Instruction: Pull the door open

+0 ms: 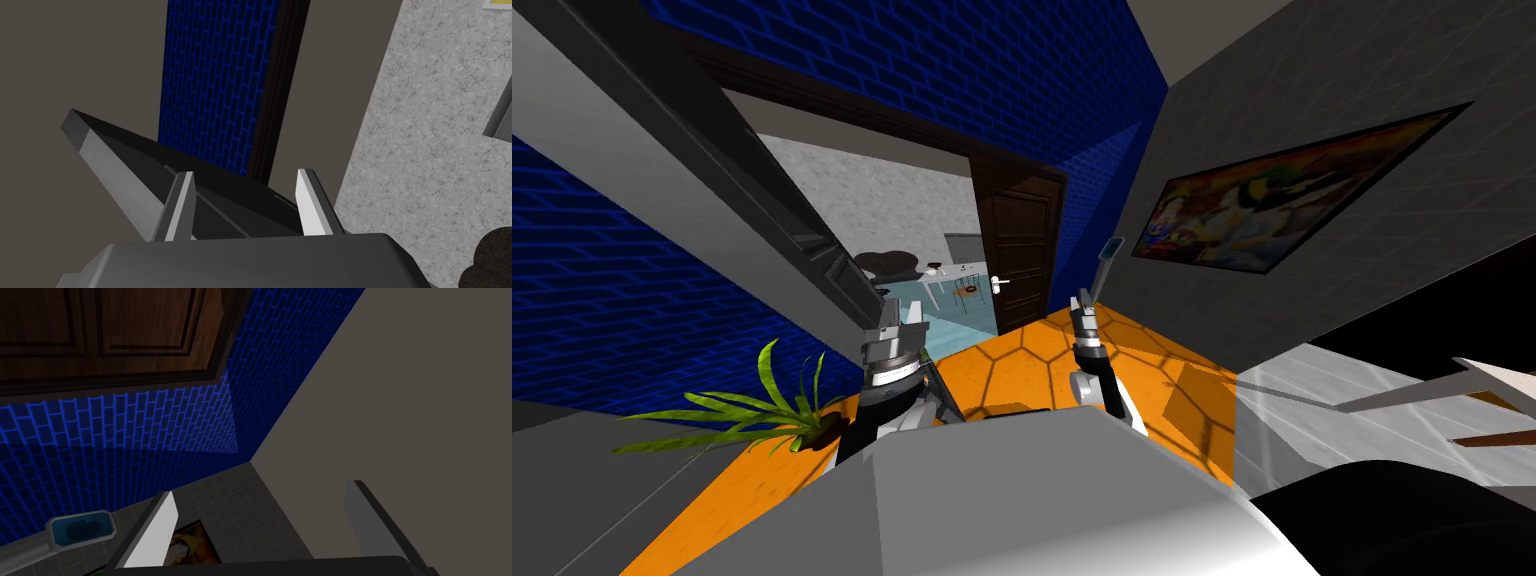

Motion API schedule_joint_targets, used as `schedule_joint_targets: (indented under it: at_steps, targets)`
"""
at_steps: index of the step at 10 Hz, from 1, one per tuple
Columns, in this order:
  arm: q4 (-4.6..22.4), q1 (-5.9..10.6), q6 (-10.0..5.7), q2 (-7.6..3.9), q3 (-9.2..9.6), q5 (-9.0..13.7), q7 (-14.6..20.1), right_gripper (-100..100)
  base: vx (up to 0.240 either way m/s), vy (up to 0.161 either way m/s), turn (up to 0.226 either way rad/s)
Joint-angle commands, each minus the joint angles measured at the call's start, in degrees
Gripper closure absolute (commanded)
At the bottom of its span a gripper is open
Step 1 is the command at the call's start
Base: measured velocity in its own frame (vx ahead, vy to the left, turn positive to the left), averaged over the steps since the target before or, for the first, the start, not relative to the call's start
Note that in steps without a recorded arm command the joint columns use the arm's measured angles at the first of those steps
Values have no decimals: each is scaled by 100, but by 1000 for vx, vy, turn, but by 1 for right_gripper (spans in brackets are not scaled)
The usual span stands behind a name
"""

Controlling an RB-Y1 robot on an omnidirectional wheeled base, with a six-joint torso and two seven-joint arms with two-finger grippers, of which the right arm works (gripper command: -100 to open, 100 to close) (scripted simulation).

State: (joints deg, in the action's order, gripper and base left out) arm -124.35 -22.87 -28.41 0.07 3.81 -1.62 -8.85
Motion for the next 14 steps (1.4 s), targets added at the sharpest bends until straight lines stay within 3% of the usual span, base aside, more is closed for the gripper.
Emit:
schedule_joint_targets:
  at_steps: [1, 6, 14]
  targets:
    - [200, 90, -21, -31, 40, 99, -46, -100, 105, -33, 66]
    - [873, 472, -14, -132, 136, 468, -183, -100, 83, -38, 63]
    - [2217, 1235, 0, -252, 327, 1206, -458, -100, 91, -40, 84]
